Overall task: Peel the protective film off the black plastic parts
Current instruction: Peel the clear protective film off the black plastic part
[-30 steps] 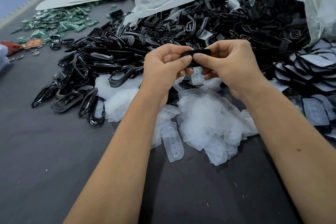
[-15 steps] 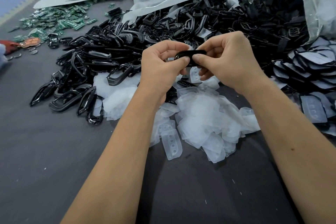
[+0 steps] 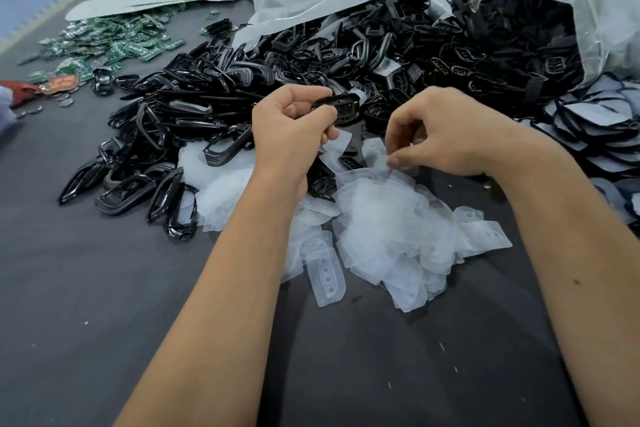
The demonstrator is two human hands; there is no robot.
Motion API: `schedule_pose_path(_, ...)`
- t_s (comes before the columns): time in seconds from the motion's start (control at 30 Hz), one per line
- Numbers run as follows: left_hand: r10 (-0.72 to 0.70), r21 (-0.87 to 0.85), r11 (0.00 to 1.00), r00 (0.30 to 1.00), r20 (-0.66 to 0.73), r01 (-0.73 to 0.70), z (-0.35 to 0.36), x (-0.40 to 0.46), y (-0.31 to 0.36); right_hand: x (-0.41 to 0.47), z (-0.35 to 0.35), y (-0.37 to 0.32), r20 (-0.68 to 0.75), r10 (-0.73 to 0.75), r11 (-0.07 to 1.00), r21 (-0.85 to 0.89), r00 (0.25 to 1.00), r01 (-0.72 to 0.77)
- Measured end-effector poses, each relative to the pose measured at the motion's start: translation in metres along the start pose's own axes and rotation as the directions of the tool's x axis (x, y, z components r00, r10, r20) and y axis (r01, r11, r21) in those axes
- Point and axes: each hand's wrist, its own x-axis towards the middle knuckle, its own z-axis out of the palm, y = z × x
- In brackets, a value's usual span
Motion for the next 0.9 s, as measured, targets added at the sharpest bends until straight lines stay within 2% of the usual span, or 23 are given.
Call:
schedule_pose_path(0.03,0.000,-0.008,1.000,1.000,-0.004,0.000,0.000,0.000,0.000,0.000,0.000,0.002,-0.060,-0.003,0.998,0.069,0.998,0.007)
schedule_pose_path(0.1,0.005,-0.015,1.000,1.000,-0.010,-0.006,-0.002,-0.001,-0.001,0.001,0.001,0.004,-0.143,0.026,0.941,0.339,0.989,0.025)
schedule_pose_path(0.17,0.007,-0.014,1.000,1.000,-0.008,-0.008,-0.003,-0.002,-0.001,0.000,0.004,0.000,-0.150,0.050,0.771,0.634,0.987,0.057)
schedule_pose_path(0.27,0.004,-0.006,1.000,1.000,0.006,-0.004,-0.003,-0.003,-0.001,0.001,0.011,-0.009,-0.150,0.010,0.569,0.814,0.989,0.118)
schedule_pose_path(0.37,0.009,-0.014,1.000,1.000,0.026,-0.009,-0.003,-0.003,0.000,0.003,0.016,-0.015,-0.169,-0.028,0.496,0.853,0.985,0.161)
schedule_pose_path(0.53,0.024,-0.041,0.999,0.998,0.063,-0.021,-0.003,-0.004,-0.001,0.001,0.022,-0.017,-0.187,-0.070,0.452,0.869,0.980,0.198)
schedule_pose_path(0.73,0.031,-0.039,0.999,0.996,0.083,-0.028,-0.002,-0.004,-0.002,0.001,0.024,-0.019,-0.218,-0.056,0.457,0.862,0.974,0.219)
schedule_pose_path(0.9,0.046,-0.033,0.999,0.994,0.102,-0.043,-0.003,-0.005,-0.003,0.003,0.027,-0.020,-0.286,0.020,0.540,0.810,0.958,0.230)
